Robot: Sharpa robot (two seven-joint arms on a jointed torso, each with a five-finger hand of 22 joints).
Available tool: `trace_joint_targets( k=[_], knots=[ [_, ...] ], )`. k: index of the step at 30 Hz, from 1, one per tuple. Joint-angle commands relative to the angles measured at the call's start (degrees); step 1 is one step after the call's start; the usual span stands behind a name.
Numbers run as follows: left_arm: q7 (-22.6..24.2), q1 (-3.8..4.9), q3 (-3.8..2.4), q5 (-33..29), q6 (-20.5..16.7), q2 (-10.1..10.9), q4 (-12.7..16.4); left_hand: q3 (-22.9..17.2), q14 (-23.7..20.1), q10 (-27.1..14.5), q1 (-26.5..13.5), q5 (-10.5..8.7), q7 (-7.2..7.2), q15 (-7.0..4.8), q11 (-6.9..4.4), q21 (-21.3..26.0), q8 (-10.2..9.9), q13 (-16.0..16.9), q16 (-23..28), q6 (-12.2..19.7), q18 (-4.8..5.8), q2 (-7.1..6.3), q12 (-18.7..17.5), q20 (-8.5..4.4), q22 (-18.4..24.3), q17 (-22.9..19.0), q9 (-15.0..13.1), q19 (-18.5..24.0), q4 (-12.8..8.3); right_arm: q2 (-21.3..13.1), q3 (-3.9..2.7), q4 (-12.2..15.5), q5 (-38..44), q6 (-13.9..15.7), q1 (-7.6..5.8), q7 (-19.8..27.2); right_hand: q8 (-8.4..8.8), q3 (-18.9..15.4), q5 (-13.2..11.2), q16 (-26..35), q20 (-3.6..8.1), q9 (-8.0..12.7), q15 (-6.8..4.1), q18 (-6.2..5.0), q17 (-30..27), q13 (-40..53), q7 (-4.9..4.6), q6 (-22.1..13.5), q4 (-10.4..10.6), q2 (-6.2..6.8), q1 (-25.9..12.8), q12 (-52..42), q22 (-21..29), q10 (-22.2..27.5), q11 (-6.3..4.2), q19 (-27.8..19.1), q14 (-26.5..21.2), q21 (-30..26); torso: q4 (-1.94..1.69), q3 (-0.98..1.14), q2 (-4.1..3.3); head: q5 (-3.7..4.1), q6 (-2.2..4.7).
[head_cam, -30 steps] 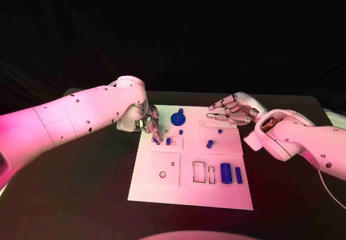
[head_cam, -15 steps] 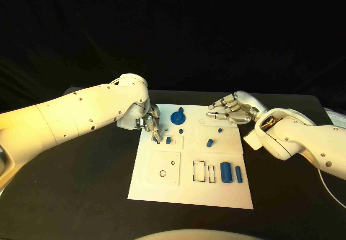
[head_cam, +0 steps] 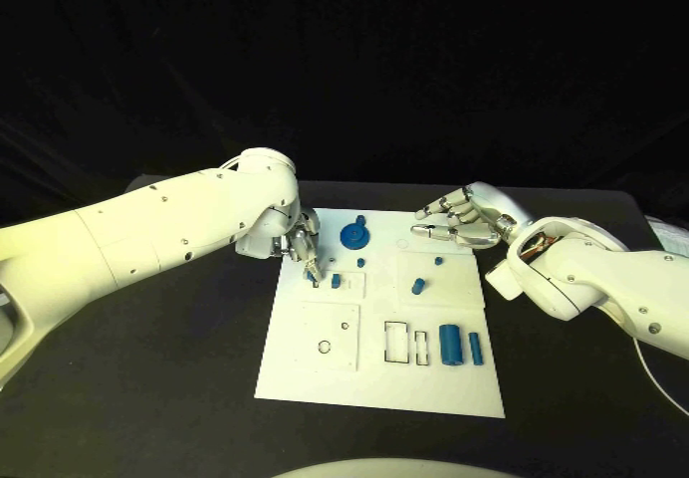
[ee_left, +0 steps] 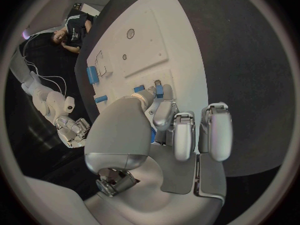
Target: Assemble the parts on the task board
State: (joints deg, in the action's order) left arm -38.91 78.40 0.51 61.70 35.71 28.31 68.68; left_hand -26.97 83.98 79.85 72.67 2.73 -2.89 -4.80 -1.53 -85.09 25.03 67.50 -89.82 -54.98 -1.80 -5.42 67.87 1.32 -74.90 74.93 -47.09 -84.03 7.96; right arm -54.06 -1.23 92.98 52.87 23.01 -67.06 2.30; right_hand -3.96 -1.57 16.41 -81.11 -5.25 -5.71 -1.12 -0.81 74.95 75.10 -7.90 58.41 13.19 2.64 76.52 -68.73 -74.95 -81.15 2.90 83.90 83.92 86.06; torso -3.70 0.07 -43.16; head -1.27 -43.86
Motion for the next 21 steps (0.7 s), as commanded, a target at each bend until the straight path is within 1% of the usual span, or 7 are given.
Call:
trace_joint_targets(
  k=[1,6,9,13,15,21],
  knots=[
    [-1.62,-0.14,0.17,1.54,-4.32,-0.02,-0.25,-8.17,6.02,0.11,0.24,0.24,-0.08,0.41,0.25,-0.16,-0.32,0.13,-0.18,-0.01,0.56,0.32,-0.02,0.38,-12.26,15.07,0.00,-3.59,-7.76,0.07,0.00,0.04,0.30,-0.65,0.04,0.18,-0.04,-0.44,0.25,0.27,-0.01,-0.08,-0.04,-1.07,4.41,2.59,0.08,0.31,-0.01,-0.56,0.11,0.12,-8.22,0.26,0.01,0.55,3.51,-0.25,0.00,-0.01,0.00,0.02,0.02],
    [-2.05,-0.15,0.16,1.03,-5.65,0.02,-0.21,-8.20,6.02,0.13,0.16,0.25,-0.08,0.41,0.25,-0.13,-0.32,0.16,-0.18,-0.02,0.55,0.38,0.01,0.38,-12.25,15.07,0.00,-3.58,-7.73,0.16,0.00,-0.05,0.30,-0.69,0.06,0.21,-0.04,-0.46,0.26,0.25,-0.01,-0.08,-0.04,-1.07,4.42,2.59,0.08,0.31,-0.03,-0.57,0.14,0.13,-8.22,0.26,0.01,0.55,3.52,-0.26,0.04,0.03,0.00,0.02,0.02],
    [-2.26,-0.15,0.15,0.93,-5.87,-0.01,-0.29,-8.20,6.02,0.13,0.16,0.25,-0.08,0.41,0.25,-0.13,-0.32,0.16,-0.18,-0.02,0.55,0.38,0.01,0.38,-12.25,15.07,0.00,-3.58,-7.73,0.19,0.00,-0.08,0.30,-0.72,0.09,0.21,-0.04,-0.46,0.26,0.25,-0.01,-0.08,-0.04,-1.07,4.42,2.59,0.08,0.31,-0.03,-0.57,0.14,0.13,-8.22,0.26,0.01,0.55,3.52,-0.26,-0.01,0.01,0.00,0.05,0.11],
    [-2.50,-0.16,0.16,1.17,-5.90,-0.16,-0.46,-8.20,6.02,0.13,0.16,0.25,-0.08,0.41,0.25,-0.13,-0.32,0.16,-0.18,-0.02,0.55,0.38,0.01,0.38,-12.25,15.07,0.00,-3.58,-7.73,0.22,0.01,-0.10,0.30,-0.75,0.13,0.22,-0.04,-0.46,0.26,0.25,-0.01,-0.08,-0.04,-1.07,4.42,2.59,0.08,0.31,-0.03,-0.57,0.14,0.13,-8.22,0.26,0.01,0.55,3.52,-0.26,-0.05,0.06,0.02,0.02,0.09],
    [-2.61,-0.17,0.16,1.23,-5.85,-0.31,-0.61,-8.23,6.02,0.13,0.09,0.24,-0.08,0.42,0.26,-0.13,-0.31,0.14,-0.18,-0.03,0.55,0.44,0.00,0.39,-12.25,15.07,-0.01,-3.58,-7.71,0.22,0.01,-0.10,0.30,-0.77,0.15,0.21,-0.04,-0.46,0.26,0.25,-0.01,-0.08,-0.04,-1.07,4.42,2.59,0.08,0.31,-0.03,-0.57,0.14,0.13,-8.22,0.26,0.01,0.55,3.52,-0.26,-0.05,0.01,0.02,0.02,0.08],
    [-2.83,-0.29,0.25,1.30,-5.74,-0.79,-1.06,-8.25,6.02,0.14,0.06,0.25,-0.08,0.42,0.26,-0.11,-0.31,0.16,-0.18,-0.03,0.54,0.46,0.02,0.39,-12.24,15.07,-0.02,-3.57,-7.72,0.21,0.01,-0.04,0.30,-0.84,0.18,0.22,-0.04,-0.46,0.26,0.25,-0.01,-0.08,-0.04,-1.07,4.42,2.59,0.08,0.31,-0.03,-0.57,0.14,0.13,-8.22,0.26,0.01,0.55,3.52,-0.26,0.03,0.00,0.02,-0.03,0.18]
  ],
)
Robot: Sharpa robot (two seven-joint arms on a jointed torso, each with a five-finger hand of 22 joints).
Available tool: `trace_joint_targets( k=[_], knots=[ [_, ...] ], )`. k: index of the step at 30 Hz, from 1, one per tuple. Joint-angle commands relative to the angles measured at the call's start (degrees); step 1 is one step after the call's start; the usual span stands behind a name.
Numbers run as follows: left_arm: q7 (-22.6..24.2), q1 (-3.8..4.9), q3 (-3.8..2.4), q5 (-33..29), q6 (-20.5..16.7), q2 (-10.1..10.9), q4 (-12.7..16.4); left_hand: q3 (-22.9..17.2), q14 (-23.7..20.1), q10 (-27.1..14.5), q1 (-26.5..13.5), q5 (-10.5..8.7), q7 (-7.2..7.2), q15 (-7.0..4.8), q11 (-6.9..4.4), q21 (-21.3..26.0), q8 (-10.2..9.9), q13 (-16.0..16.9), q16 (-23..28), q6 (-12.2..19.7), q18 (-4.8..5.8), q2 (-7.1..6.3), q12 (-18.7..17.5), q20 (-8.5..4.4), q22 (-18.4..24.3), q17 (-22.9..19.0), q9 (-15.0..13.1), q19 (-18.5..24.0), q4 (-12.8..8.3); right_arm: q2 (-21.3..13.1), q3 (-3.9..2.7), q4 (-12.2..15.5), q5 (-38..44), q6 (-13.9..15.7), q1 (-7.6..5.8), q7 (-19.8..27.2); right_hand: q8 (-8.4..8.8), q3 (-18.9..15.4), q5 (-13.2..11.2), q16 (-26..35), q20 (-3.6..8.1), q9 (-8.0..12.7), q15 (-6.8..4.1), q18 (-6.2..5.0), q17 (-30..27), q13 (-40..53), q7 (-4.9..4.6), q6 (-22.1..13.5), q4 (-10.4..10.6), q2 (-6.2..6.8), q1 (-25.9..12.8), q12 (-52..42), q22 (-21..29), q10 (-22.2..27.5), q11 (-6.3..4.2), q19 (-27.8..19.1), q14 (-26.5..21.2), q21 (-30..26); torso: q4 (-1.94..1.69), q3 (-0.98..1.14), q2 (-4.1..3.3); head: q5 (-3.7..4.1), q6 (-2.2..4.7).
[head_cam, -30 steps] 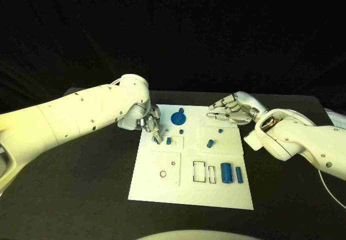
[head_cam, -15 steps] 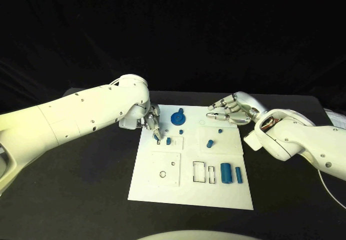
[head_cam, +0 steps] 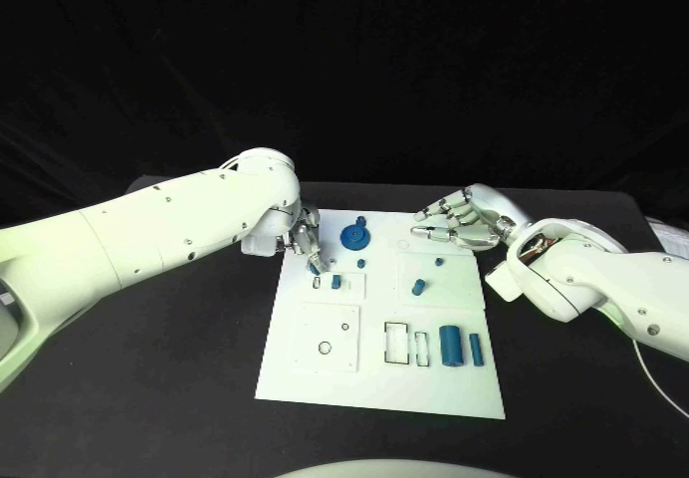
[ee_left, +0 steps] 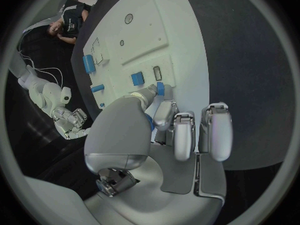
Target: Assemble the parts on the task board
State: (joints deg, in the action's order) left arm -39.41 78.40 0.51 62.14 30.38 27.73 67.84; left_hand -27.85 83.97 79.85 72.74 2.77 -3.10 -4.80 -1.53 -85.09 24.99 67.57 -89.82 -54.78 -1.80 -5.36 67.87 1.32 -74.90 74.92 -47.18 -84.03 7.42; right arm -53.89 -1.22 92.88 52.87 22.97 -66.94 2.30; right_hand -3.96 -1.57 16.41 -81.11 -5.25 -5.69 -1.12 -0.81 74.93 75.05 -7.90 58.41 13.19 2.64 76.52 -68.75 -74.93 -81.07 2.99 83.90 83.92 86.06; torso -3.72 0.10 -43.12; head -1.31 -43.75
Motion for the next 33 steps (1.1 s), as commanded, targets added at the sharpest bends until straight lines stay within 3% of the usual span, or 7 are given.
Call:
trace_joint_targets(
  k=[1,9,21,33],
  knots=[
    [-2.36,-0.30,0.26,0.86,-0.38,-0.21,-0.19,-7.38,6.03,0.15,0.00,0.20,0.13,0.41,0.25,-0.11,-0.27,0.10,-0.18,-0.23,0.55,0.39,0.02,0.39,-12.24,15.08,0.07,-3.57,-7.17,0.04,0.00,0.08,0.30,-0.82,0.06,0.21,-0.04,-0.46,0.26,0.26,-0.01,-0.09,-0.04,-1.07,4.44,2.64,0.08,0.31,-0.03,-0.58,0.14,0.15,-8.23,0.18,-0.07,0.55,3.52,-0.26,0.07,-0.03,-0.02,0.00,0.07],
    [-2.31,-0.36,0.30,0.59,-0.86,0.62,0.73,-7.39,6.03,0.16,-0.03,0.21,0.13,0.41,0.25,-0.12,-0.27,0.12,-0.18,-0.23,0.55,0.41,0.04,0.39,-12.24,15.08,0.07,-3.58,-7.18,-0.05,0.01,0.07,0.29,-0.88,0.08,0.18,-0.04,-0.46,0.26,0.26,-0.01,-0.09,-0.04,-1.07,4.44,2.64,0.08,0.31,-0.03,-0.58,0.14,0.15,-8.23,0.18,-0.07,0.55,3.52,-0.26,0.02,-0.01,-0.05,0.12,0.13],
    [-2.57,-0.33,0.24,-4.88,-1.71,4.46,6.13,-7.41,6.03,0.26,-0.08,0.20,0.14,0.41,0.25,-0.10,-0.25,0.32,-0.18,-0.26,0.54,0.41,0.24,0.40,-12.23,15.08,0.05,-3.57,-7.20,0.04,0.03,-0.15,0.26,-0.97,0.21,0.21,-0.04,-0.49,0.30,0.27,-0.01,-0.10,-0.04,-1.07,4.43,2.60,0.09,0.32,-0.07,-0.61,0.23,0.19,-8.22,0.20,-0.08,0.54,3.52,-0.27,-0.08,-0.04,0.01,-0.01,-0.10],
    [-4.00,-0.28,0.26,-8.59,-3.80,5.86,8.67,-7.51,6.03,0.43,-0.35,0.20,0.19,0.40,0.22,0.02,-0.14,0.50,-0.18,-0.44,0.51,0.56,0.46,0.42,-12.17,15.08,-0.01,-3.52,-7.20,0.13,0.06,-0.25,0.24,-1.05,0.32,0.20,-0.04,-0.50,0.30,0.27,-0.01,-0.10,-0.04,-1.07,4.44,2.63,0.09,0.33,-0.08,-0.62,0.25,0.15,-8.24,0.18,-0.08,0.56,3.52,-0.26,-0.03,-0.05,-0.01,-0.15,-0.14]
  ],
)
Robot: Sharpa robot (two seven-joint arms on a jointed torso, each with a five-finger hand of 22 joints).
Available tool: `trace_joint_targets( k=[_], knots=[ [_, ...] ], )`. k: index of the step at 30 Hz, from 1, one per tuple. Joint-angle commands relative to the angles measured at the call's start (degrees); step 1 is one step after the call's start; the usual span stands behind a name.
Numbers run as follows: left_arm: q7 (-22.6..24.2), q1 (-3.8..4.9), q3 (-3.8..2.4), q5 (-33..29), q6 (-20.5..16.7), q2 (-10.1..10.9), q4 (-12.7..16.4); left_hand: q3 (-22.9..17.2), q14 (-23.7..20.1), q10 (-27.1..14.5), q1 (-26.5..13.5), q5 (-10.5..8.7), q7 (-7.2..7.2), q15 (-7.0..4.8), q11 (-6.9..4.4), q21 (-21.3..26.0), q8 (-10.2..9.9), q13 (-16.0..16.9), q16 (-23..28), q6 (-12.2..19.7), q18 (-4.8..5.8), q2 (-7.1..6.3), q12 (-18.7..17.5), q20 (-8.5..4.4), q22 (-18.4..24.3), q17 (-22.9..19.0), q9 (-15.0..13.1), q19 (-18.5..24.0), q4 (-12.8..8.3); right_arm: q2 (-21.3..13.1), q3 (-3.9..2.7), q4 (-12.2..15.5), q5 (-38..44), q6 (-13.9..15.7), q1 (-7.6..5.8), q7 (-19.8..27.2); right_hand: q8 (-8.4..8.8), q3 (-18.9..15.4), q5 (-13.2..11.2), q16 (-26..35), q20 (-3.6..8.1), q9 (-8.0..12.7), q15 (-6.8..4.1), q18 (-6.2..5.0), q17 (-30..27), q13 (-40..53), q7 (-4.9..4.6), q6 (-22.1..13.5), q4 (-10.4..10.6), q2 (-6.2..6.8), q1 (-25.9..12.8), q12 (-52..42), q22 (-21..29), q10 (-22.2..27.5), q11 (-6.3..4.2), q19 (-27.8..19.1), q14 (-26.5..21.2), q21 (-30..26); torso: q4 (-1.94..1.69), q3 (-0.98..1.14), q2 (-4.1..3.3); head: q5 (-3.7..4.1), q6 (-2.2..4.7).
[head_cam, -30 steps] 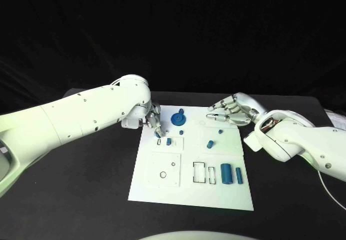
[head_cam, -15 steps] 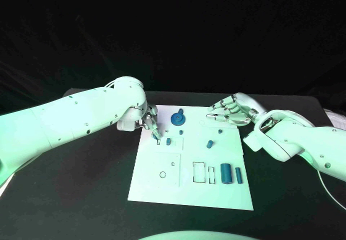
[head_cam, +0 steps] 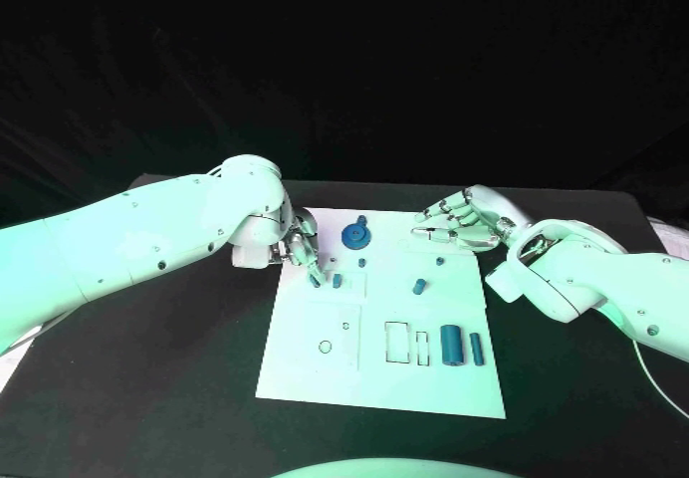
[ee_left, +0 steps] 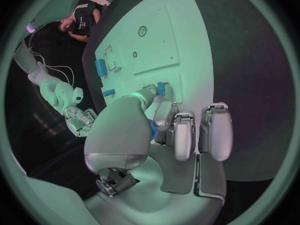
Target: Assemble the parts on the task board
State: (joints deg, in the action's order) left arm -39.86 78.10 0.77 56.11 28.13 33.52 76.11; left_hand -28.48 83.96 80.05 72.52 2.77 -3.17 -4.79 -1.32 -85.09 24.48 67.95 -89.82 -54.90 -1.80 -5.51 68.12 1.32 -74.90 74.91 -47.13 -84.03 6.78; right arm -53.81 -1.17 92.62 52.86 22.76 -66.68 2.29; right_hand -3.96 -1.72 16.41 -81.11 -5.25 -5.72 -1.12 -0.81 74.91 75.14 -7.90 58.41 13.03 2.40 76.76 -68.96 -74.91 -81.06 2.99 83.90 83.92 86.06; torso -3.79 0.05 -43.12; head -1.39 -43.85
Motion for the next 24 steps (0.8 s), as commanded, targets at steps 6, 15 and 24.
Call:
trace_joint_targets(
  k=[6,15,24],
  knots=[
    [-3.78,-0.03,0.03,-1.63,-3.90,0.25,0.89,-6.90,6.04,0.27,-0.21,0.19,0.26,0.39,0.00,-0.07,0.40,0.17,-0.18,-0.35,0.53,0.75,0.26,0.42,-12.23,15.09,-0.08,-3.56,-6.55,0.04,0.01,0.02,0.24,-0.87,0.07,0.21,-0.04,-0.34,0.30,0.26,-0.01,-0.08,-0.04,-1.07,4.46,2.54,0.09,0.33,0.07,-0.38,0.01,0.36,-8.26,0.18,-0.09,0.56,3.52,-0.26,0.01,0.00,-0.04,-0.09,-0.08],
    [-4.00,-0.31,0.08,2.92,-6.29,0.43,1.57,-6.91,6.04,0.28,-0.28,0.19,0.27,0.38,-0.01,-0.12,0.42,0.15,-0.18,-0.38,0.54,0.77,0.25,0.41,-12.26,15.09,-0.10,-3.59,-6.55,0.05,0.01,0.03,0.24,-0.92,0.08,0.24,-0.04,-0.34,0.30,0.26,-0.01,-0.08,-0.04,-1.07,4.46,2.54,0.09,0.33,0.07,-0.38,0.01,0.36,-8.26,0.18,-0.09,0.56,3.52,-0.26,0.02,0.01,-0.04,-0.25,-0.24],
    [-4.15,-0.86,0.15,4.82,-6.04,0.36,1.89,-6.94,6.04,0.27,-0.39,0.20,0.30,0.35,-0.03,-0.11,0.47,0.06,-0.18,-0.42,0.54,0.81,0.18,0.41,-12.26,15.09,-0.14,-3.59,-6.55,0.05,0.01,0.04,0.24,-0.94,0.09,0.27,-0.04,-0.34,0.30,0.26,-0.01,-0.08,-0.04,-1.07,4.46,2.54,0.09,0.33,0.07,-0.38,0.01,0.36,-8.26,0.18,-0.09,0.56,3.52,-0.26,0.09,0.00,-0.04,-0.39,-0.54]
  ],
)
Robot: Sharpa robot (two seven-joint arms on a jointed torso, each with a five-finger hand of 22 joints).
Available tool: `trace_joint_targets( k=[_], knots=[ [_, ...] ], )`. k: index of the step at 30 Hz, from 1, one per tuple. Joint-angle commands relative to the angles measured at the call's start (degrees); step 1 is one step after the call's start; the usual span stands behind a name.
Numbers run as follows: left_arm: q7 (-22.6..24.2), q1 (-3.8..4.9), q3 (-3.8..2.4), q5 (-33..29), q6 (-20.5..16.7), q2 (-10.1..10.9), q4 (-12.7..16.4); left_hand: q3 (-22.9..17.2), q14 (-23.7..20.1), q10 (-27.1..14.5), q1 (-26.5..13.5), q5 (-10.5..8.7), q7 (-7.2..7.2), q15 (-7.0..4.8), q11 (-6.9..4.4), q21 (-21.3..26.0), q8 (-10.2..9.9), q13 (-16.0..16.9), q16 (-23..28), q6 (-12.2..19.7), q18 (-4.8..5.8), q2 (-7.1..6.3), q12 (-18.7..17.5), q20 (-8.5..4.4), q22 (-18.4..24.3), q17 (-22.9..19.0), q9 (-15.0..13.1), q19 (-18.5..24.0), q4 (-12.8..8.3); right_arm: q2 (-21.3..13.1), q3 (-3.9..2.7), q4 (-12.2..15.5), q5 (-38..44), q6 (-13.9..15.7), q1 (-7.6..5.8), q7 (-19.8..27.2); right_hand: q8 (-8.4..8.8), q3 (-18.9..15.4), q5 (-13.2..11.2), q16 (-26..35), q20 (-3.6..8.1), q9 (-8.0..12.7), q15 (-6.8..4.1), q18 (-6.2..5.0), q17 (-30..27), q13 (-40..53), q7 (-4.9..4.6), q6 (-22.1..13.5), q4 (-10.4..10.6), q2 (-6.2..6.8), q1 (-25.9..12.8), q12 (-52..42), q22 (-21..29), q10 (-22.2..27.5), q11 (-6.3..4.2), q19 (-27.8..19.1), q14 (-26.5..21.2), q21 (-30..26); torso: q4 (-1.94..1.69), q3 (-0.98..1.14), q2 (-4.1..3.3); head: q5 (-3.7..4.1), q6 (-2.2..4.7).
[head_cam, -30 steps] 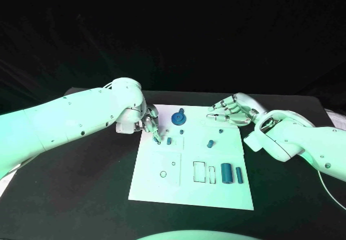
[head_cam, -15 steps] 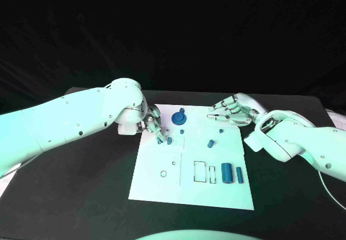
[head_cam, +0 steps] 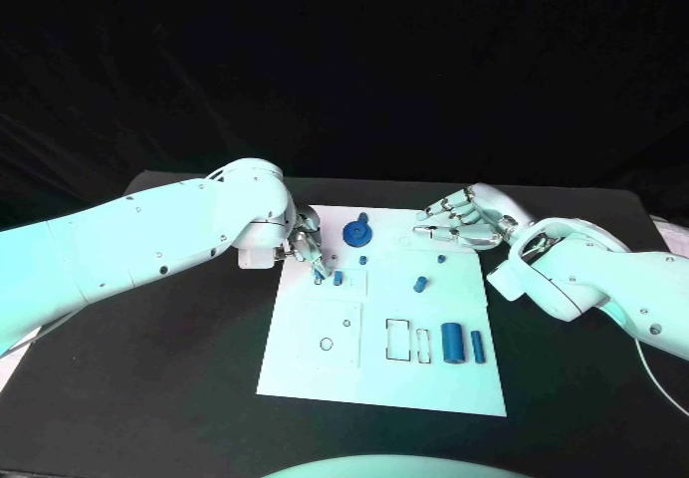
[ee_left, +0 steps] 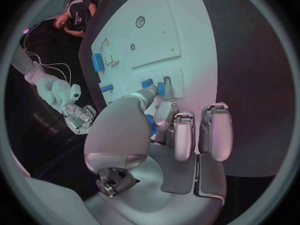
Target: Assemble the parts on the task board
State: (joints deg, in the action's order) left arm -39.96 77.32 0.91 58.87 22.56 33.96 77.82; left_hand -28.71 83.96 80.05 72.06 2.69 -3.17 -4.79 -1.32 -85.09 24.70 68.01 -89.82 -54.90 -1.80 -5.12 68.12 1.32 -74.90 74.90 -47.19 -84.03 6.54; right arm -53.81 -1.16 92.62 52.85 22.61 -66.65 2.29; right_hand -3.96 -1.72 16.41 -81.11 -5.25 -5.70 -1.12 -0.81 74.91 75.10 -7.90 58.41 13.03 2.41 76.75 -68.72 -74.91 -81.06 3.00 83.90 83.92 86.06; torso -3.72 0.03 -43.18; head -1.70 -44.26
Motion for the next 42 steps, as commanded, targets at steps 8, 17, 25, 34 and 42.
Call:
trace_joint_targets(
  k=[8,17,25,34,42],
  knots=[
    [-4.15,-0.20,0.05,2.31,0.44,-0.05,0.18,-6.73,6.04,0.21,0.02,0.29,0.32,0.34,-0.04,-0.13,0.27,-0.16,-0.18,-0.42,0.54,0.42,0.03,0.40,-12.27,15.10,-0.11,-3.60,-6.34,0.07,0.01,0.08,0.25,-0.76,0.06,0.39,-0.04,-0.34,0.30,0.26,-0.01,-0.09,-0.05,-1.07,4.47,2.57,0.09,0.32,0.07,-0.39,0.02,0.11,-8.27,0.17,-0.09,0.56,3.52,-0.26,0.01,0.04,0.03,-0.12,-0.30],
    [-4.24,-0.47,0.13,2.49,1.47,0.01,0.29,-6.75,6.04,0.20,-0.02,0.29,0.34,0.32,-0.07,-0.14,0.29,-0.21,-0.18,-0.42,0.54,0.37,-0.02,0.39,-12.28,15.10,-0.13,-3.61,-6.41,0.09,0.01,0.06,0.25,-0.79,0.07,0.45,-0.04,-0.34,0.30,0.26,-0.01,-0.09,-0.05,-1.07,4.47,2.57,0.09,0.32,0.07,-0.39,0.02,0.11,-8.27,0.17,-0.09,0.56,3.52,-0.26,0.03,0.03,-0.01,-0.20,-0.38],
    [-4.26,-0.78,0.14,2.69,1.97,0.15,0.22,-6.76,6.04,0.18,-0.06,0.29,0.36,0.31,-0.08,-0.08,0.30,-0.27,-0.18,-0.42,0.53,0.36,-0.08,0.39,-12.24,15.10,-0.14,-3.58,-6.43,0.08,0.01,0.08,0.25,-0.82,0.08,0.50,-0.05,-0.35,0.31,0.27,0.00,-0.10,-0.05,-1.07,4.47,2.57,0.09,0.33,0.06,-0.41,0.05,0.11,-8.26,0.17,-0.09,0.56,3.52,-0.26,0.01,0.06,0.06,-0.18,-0.40],
    [-4.26,-1.03,0.14,2.94,2.12,0.36,0.39,-6.76,6.04,0.18,-0.06,0.29,0.36,0.31,-0.08,-0.08,0.30,-0.27,-0.18,-0.42,0.53,0.36,-0.08,0.39,-12.24,15.10,-0.14,-3.58,-6.43,0.08,0.01,0.03,0.41,-0.89,0.09,0.52,-0.05,-0.39,0.34,0.30,0.00,-0.11,-0.05,-1.07,4.45,2.57,0.09,0.34,0.00,-0.48,0.17,0.09,-8.25,0.16,-0.10,0.55,3.52,-0.27,-0.01,0.04,0.05,-0.37,-0.35],
    [-4.27,-1.20,0.15,3.20,2.29,0.55,0.72,-6.76,6.04,0.18,-0.06,0.29,0.36,0.31,-0.08,-0.08,0.30,-0.27,-0.18,-0.42,0.53,0.36,-0.08,0.39,-12.24,15.10,-0.14,-3.58,-6.43,0.09,0.01,-0.01,0.17,-1.01,0.11,0.52,-0.05,-0.39,0.34,0.30,0.00,-0.11,-0.05,-1.07,4.45,2.57,0.09,0.34,0.00,-0.48,0.17,0.09,-8.25,0.16,-0.10,0.55,3.52,-0.27,0.00,0.01,0.03,-0.76,-0.37]
  ],
)
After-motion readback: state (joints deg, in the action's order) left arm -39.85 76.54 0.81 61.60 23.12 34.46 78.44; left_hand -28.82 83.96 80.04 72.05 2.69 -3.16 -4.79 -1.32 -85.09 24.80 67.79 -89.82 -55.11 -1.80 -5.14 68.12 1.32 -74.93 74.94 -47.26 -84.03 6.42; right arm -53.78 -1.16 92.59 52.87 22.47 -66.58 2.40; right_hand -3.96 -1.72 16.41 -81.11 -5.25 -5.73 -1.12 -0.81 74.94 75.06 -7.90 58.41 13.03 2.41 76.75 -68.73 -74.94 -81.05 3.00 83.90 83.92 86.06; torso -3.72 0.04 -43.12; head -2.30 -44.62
